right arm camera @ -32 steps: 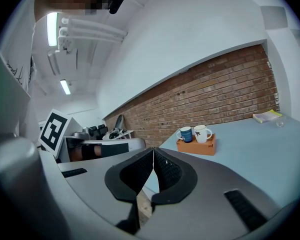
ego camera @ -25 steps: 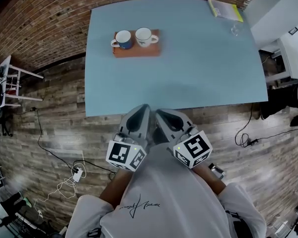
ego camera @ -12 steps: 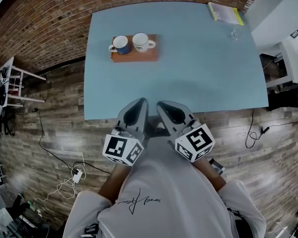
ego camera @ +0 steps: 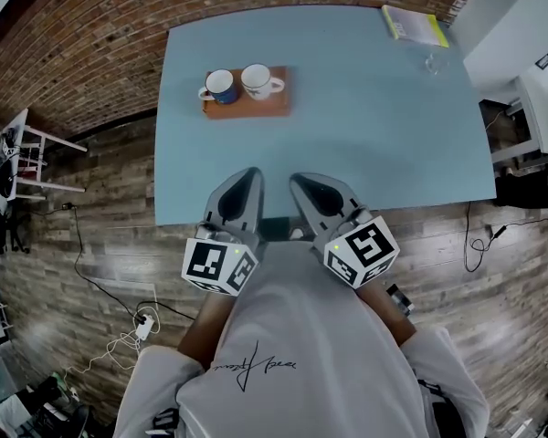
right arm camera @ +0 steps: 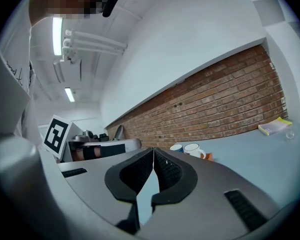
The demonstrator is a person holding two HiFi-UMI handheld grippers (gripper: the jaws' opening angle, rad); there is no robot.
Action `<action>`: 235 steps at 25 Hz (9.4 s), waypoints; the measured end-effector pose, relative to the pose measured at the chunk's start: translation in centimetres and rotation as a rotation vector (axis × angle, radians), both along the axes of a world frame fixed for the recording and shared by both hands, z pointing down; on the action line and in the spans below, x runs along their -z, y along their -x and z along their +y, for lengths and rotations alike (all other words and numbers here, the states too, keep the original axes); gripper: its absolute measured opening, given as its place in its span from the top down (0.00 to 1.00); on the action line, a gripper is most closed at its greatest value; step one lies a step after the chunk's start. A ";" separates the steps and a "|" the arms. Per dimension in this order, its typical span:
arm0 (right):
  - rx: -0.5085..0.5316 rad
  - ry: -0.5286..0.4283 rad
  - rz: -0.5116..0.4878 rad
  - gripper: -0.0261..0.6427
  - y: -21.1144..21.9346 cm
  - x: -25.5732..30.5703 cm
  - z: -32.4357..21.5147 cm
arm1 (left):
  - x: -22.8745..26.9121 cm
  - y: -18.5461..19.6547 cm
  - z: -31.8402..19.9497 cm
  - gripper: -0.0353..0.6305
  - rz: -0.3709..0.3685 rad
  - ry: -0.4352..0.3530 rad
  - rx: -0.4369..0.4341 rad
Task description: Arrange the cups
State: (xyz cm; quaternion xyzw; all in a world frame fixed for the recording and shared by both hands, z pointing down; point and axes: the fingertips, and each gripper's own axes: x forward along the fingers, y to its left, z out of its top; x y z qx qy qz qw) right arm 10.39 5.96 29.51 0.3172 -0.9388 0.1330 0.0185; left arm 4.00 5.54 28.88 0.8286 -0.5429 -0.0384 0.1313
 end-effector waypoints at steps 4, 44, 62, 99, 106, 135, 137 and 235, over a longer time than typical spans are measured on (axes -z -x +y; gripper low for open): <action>0.005 -0.004 0.016 0.93 0.6 -0.2 -1.3 | -0.5 0.7 -1.1 0.94 0.009 0.008 0.008; 0.159 0.049 0.165 0.93 4.9 -4.6 -13.8 | -5.5 3.0 -11.4 0.94 0.035 0.131 0.014; 0.220 -0.016 0.277 0.93 4.0 -7.6 -17.3 | -7.1 2.2 -11.7 0.94 0.060 0.206 -0.005; 0.426 -0.076 0.391 0.79 4.0 -13.6 -23.6 | -9.3 2.1 -12.8 0.94 0.046 0.298 0.007; 0.491 -0.071 0.421 0.78 4.9 -15.1 -23.7 | -9.7 2.4 -12.8 0.94 0.050 0.310 0.018; 0.540 -0.103 0.378 0.85 7.2 -15.9 -23.6 | -10.0 3.3 -13.8 0.94 0.085 0.323 0.054; 0.532 -0.108 0.375 0.85 7.0 -15.8 -23.5 | -10.0 3.2 -13.8 0.94 0.085 0.325 0.055; -0.579 -0.035 0.227 0.87 6.9 -13.5 -21.1 | -9.4 8.9 -12.0 0.94 0.027 0.180 -0.128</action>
